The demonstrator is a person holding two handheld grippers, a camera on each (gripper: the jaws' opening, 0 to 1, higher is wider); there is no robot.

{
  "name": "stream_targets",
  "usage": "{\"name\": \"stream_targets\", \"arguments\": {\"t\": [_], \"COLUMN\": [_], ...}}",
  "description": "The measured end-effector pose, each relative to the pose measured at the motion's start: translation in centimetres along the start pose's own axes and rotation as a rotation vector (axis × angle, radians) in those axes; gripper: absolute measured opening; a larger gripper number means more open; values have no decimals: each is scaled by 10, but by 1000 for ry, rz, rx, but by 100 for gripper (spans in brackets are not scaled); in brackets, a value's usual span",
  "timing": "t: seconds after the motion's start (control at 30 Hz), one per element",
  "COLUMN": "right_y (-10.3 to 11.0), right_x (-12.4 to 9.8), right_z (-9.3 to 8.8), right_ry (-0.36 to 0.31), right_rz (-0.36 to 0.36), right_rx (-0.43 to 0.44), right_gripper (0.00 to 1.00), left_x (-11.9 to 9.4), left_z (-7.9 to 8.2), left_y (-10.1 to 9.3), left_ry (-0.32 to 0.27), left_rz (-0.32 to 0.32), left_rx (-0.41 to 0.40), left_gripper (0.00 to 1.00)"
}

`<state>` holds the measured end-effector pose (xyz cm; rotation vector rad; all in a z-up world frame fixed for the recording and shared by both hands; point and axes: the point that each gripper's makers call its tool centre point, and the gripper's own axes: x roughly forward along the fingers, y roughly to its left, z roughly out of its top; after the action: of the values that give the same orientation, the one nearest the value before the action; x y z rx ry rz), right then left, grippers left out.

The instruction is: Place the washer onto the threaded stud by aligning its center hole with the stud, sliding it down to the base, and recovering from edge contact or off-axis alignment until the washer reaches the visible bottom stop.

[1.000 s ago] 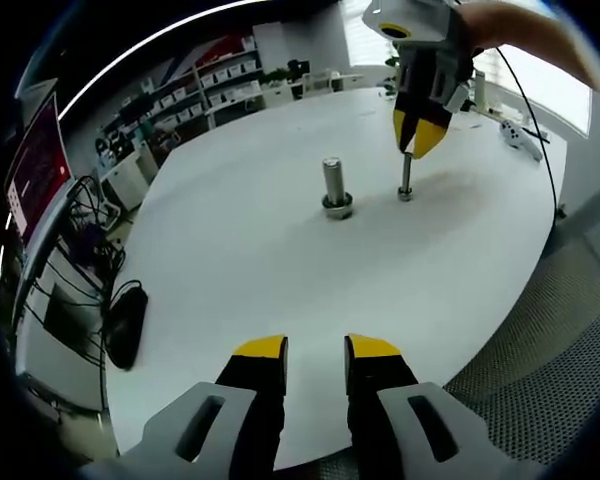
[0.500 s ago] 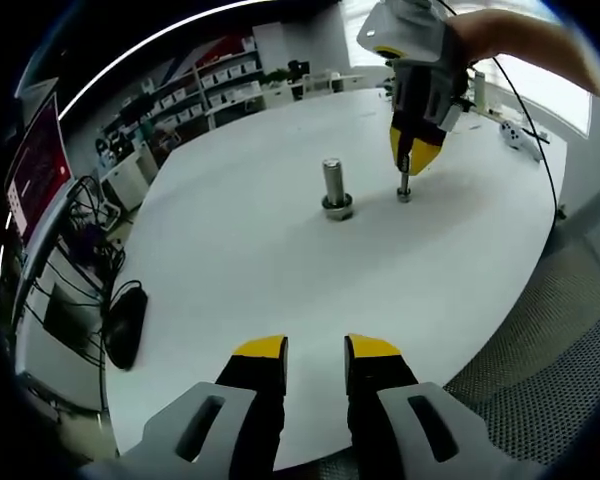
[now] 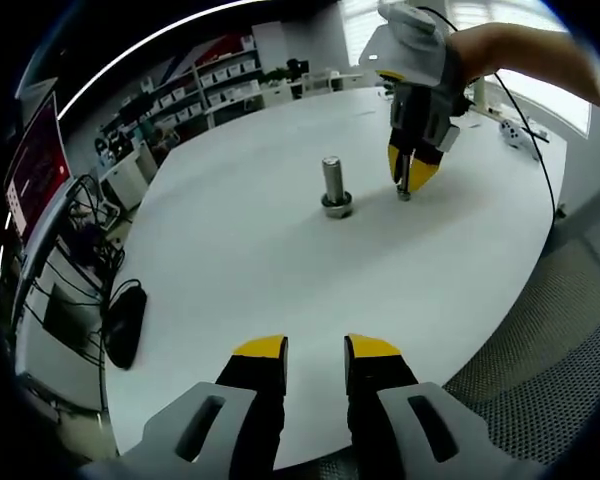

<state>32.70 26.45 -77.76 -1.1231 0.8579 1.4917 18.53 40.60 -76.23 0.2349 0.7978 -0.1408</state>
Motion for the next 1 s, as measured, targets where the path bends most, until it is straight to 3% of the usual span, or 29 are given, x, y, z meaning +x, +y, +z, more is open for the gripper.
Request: {"name": "stream_targets", "arguments": {"t": [0.07,0.13,0.3,0.37,0.4,0.43,0.57,0.67,0.77,0.87,1.0], "right_y": [0,1,-4,-11,-17,-17,-11,-3,4,13,28], "right_x": [-9,-21,-63,-85,-101,-109,-142,-166,-184,-195,-207], "right_z": [-1,-1,1,-1,-1,-3,-21,-36,-53,-70,-95], "right_ry": [-21,-58,-240,-328,-413,-450,-571,-719,-823,-889,-958], "right_rz": [-30,-48,-141,-222,-288,-304,-364,-335,-349,-374,-428], "right_rx": [-26,20,132,150,162,186,294,477,556,599,725], "right_gripper": [22,22,24,25,25,25,25,25,27,28,29], "left_x": [0,0,-2,-2,-1,-1,0,0,0,0,-2], "left_z": [0,-1,4,4,2,2,-1,-2,-3,-2,2], "left_y": [0,0,2,2,2,2,3,2,4,3,3], "left_ry": [2,4,-18,-15,-4,-4,10,21,28,24,0], "left_rz": [0,0,13,12,12,14,17,17,26,21,25], "left_rx": [-1,1,7,6,9,10,10,19,16,16,12], "left_gripper": [20,20,18,18,18,18,19,20,21,22,22]}}
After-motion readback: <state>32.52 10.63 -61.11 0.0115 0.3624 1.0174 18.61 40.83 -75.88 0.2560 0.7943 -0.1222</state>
